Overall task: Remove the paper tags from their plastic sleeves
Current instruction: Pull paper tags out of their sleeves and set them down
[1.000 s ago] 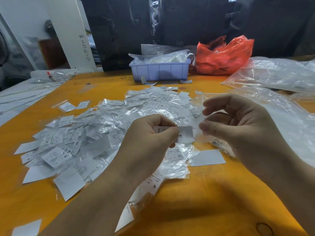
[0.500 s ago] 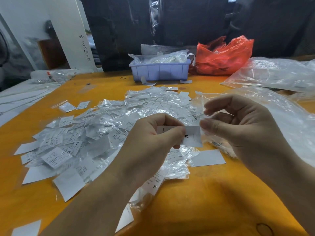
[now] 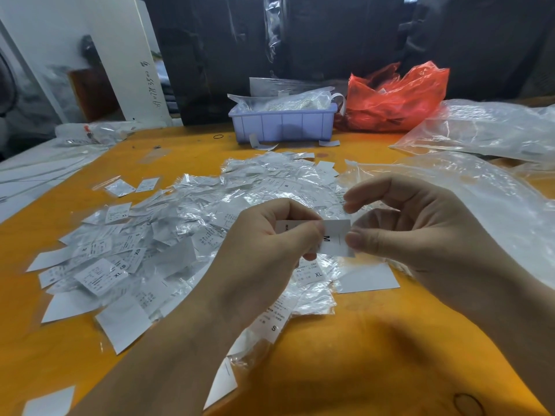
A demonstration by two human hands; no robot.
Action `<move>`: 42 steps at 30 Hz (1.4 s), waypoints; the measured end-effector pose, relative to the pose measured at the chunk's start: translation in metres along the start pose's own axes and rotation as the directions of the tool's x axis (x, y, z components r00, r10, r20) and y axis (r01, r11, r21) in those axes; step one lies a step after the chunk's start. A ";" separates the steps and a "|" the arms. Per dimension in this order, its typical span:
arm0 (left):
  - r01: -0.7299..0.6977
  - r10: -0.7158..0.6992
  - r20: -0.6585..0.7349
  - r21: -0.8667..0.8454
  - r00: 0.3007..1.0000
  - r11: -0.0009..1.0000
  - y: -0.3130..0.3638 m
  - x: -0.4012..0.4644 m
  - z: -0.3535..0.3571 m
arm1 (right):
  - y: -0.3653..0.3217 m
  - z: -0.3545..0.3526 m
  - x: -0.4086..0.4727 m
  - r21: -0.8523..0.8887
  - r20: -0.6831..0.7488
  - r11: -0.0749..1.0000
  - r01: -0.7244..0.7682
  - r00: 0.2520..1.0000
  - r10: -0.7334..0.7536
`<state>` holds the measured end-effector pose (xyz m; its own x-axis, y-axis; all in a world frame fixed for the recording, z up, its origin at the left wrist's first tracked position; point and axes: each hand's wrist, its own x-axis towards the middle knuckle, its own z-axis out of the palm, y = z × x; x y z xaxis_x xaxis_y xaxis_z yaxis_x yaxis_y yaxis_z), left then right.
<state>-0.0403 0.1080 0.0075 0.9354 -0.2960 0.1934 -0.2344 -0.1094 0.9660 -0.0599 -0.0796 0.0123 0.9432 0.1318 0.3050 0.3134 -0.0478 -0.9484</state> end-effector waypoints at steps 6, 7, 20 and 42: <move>0.002 -0.002 -0.072 0.003 0.997 1.000 -0.002 0.001 0.000 | 0.000 0.001 0.000 -0.016 -0.022 1.000 -0.026 0.999 0.026; 0.000 0.000 -0.094 -0.005 0.996 1.000 -0.002 0.001 0.000 | 0.000 0.001 0.000 -0.028 -0.048 0.999 -0.028 0.998 0.026; -0.082 0.090 -0.031 0.205 0.995 0.975 -0.001 -0.005 0.007 | -0.001 0.002 -0.002 -0.056 -0.211 0.997 0.048 0.976 -0.059; -0.057 0.057 -0.014 0.040 0.998 0.998 -0.004 0.000 0.004 | 0.005 0.000 0.002 0.264 0.125 0.921 -0.286 0.957 0.261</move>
<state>-0.0409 0.1048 0.0032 0.9241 -0.2884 0.2508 -0.2975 -0.1307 0.9457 -0.0561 -0.0795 0.0086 0.9707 0.2379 0.0336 -0.0101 0.1801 -0.9836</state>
